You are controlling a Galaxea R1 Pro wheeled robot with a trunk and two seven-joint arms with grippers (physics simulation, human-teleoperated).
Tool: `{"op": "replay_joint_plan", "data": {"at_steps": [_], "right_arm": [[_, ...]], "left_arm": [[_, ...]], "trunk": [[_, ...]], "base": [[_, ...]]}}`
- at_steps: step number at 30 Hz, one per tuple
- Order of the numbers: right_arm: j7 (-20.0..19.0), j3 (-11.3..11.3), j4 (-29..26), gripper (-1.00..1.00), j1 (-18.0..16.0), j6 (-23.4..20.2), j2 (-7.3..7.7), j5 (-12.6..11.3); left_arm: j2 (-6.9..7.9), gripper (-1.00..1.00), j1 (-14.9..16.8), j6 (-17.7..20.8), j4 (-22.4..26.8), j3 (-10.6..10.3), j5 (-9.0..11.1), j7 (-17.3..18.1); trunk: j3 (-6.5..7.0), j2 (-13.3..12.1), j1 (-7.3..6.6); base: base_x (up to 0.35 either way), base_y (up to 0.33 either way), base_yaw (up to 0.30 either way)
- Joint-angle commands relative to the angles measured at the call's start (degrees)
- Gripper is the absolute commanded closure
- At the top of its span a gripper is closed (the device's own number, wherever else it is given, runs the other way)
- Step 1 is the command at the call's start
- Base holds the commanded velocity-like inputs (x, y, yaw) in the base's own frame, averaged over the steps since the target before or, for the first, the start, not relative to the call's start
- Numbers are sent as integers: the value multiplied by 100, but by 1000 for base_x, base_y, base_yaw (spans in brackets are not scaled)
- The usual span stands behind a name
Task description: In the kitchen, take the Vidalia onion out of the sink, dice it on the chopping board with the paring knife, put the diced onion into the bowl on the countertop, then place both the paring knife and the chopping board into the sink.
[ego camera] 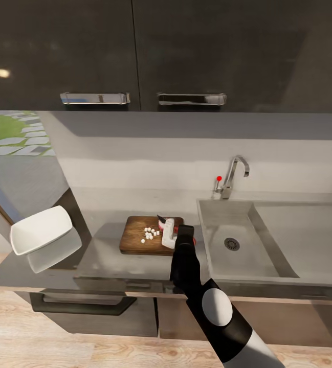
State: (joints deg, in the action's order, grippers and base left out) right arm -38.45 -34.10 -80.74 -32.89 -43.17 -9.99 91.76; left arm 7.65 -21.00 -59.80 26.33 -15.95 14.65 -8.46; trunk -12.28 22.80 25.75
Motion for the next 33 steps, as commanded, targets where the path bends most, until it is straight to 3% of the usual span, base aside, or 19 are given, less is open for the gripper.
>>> {"op": "replay_joint_plan", "data": {"at_steps": [1, 18, 33], "right_arm": [[-62, -9, -4, 100, -7, -14, 0, 63], [-40, -8, 321, 100, -7, -7, 0, 62], [-29, -13, 279, 100, -7, -11, 0, 42]], "left_arm": [[8, -100, 0, -5, 12, -49, 13, -59], [8, -100, 0, -5, 12, -49, 13, -59], [8, -100, 0, -5, 12, -49, 16, -59]], "trunk": [[-10, 11, 4], [-10, 11, 4], [-10, 11, 4]], "base": [[0, 37, 0], [0, 4, 0], [0, 0, 0]]}}
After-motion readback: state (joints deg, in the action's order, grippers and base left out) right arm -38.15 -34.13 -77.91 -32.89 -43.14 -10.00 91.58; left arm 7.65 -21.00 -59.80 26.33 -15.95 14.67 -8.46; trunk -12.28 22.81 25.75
